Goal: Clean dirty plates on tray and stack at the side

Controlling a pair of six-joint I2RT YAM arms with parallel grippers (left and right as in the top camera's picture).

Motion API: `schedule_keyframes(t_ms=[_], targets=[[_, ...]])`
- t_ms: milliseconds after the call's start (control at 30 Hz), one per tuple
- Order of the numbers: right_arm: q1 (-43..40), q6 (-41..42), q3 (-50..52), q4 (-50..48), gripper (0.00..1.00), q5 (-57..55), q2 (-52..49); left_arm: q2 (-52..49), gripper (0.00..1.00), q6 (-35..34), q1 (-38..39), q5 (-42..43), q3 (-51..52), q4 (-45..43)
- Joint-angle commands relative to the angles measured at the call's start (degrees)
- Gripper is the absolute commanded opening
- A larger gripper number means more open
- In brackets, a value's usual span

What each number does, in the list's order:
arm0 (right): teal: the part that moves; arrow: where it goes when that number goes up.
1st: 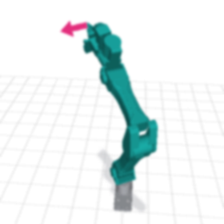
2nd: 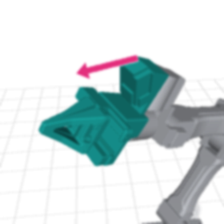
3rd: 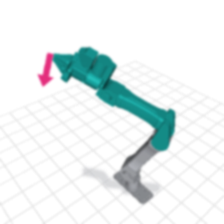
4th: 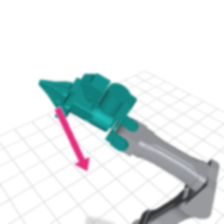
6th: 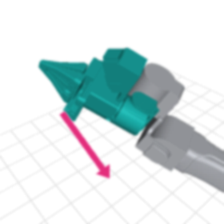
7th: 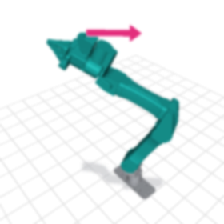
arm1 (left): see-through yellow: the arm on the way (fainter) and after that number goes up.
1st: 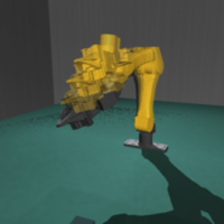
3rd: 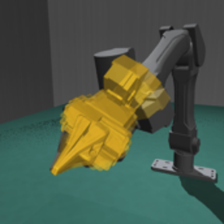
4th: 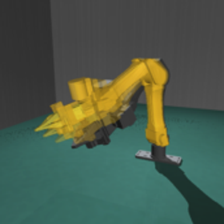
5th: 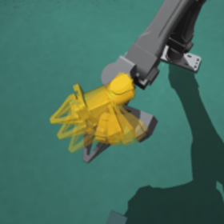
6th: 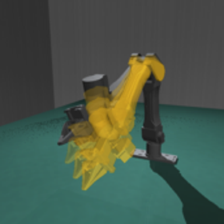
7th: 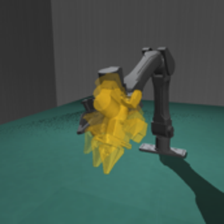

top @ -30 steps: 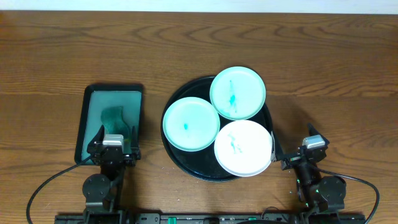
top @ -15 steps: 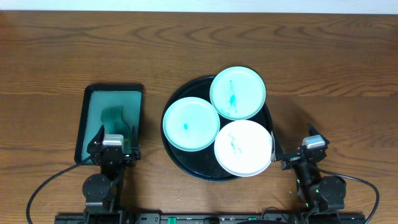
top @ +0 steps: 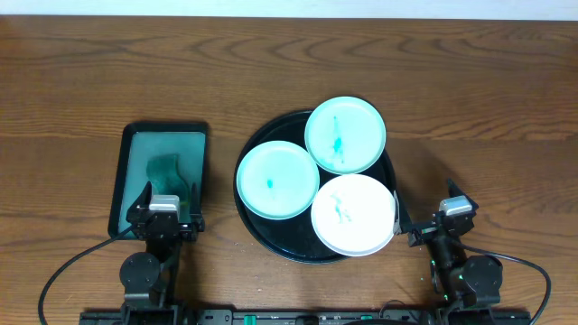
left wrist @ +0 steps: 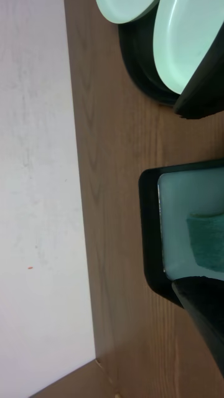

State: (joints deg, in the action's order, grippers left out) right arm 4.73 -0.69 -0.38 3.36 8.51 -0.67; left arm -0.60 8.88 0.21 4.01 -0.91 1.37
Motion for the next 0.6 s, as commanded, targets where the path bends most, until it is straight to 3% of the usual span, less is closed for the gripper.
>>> schedule_keyframes(t_ms=[0,567], targets=[[0.61,-0.68,0.09,0.20,0.99,-0.11,0.28,0.37,0.81,0.28,-0.24,1.36,0.68,2.29],[0.61,-0.68,0.09,0.20,0.99,-0.11,0.28,0.37,0.81,0.31,-0.24,1.36,0.68,2.27]])
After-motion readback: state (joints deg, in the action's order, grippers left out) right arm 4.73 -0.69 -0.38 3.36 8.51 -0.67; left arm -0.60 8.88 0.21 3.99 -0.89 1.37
